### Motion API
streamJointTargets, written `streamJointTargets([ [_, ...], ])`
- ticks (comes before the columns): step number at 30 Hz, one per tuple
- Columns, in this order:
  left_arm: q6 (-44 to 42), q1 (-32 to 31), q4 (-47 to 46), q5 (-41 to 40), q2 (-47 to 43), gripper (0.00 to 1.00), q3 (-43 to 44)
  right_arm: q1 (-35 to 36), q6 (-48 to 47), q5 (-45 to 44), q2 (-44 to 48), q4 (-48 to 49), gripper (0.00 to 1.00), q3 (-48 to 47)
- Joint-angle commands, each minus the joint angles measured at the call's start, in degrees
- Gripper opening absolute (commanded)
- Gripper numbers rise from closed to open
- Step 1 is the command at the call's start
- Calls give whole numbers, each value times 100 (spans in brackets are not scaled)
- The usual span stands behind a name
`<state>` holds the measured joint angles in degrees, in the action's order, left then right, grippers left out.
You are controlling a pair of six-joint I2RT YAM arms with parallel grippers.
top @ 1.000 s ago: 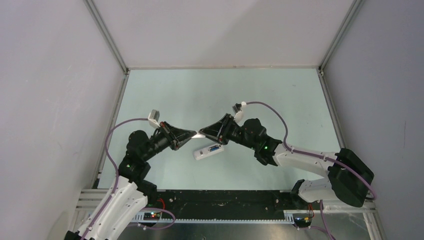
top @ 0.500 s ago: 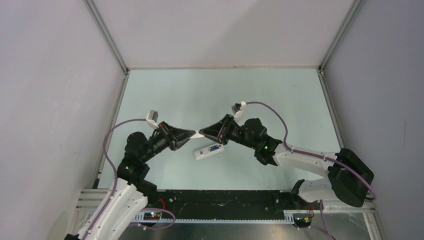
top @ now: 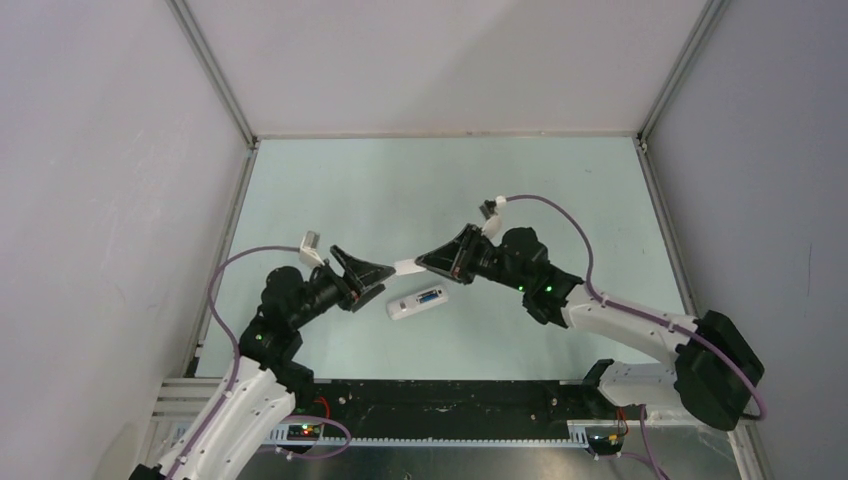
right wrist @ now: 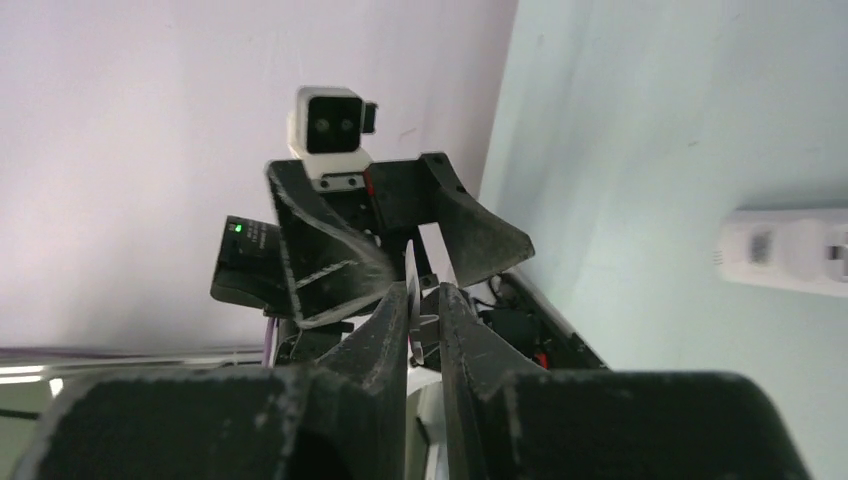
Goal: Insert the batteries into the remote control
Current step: Adjust the battery cover, then load the battery cover into the remote control.
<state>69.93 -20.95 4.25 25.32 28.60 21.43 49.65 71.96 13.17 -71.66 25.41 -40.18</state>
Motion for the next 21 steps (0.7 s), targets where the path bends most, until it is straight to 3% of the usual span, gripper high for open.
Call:
streamJointTargets([
  [1, -576, -36, 361, -361, 141, 89, -394, -512, -1438, 321, 494, -1235, 0, -184],
  [4, -767, -32, 365, -469, 439, 89, -568, -786, -2162, 476, 530, -2083, 0, -257],
  [9, -1172, -32, 368, -666, 1008, 89, -616, -1012, -3089, 675, 108, -2676, 0, -494],
  [21, -1454, -154, 285, -1273, 1947, 79, -757, -648, -3493, 605, -1326, -1779, 0, -687],
])
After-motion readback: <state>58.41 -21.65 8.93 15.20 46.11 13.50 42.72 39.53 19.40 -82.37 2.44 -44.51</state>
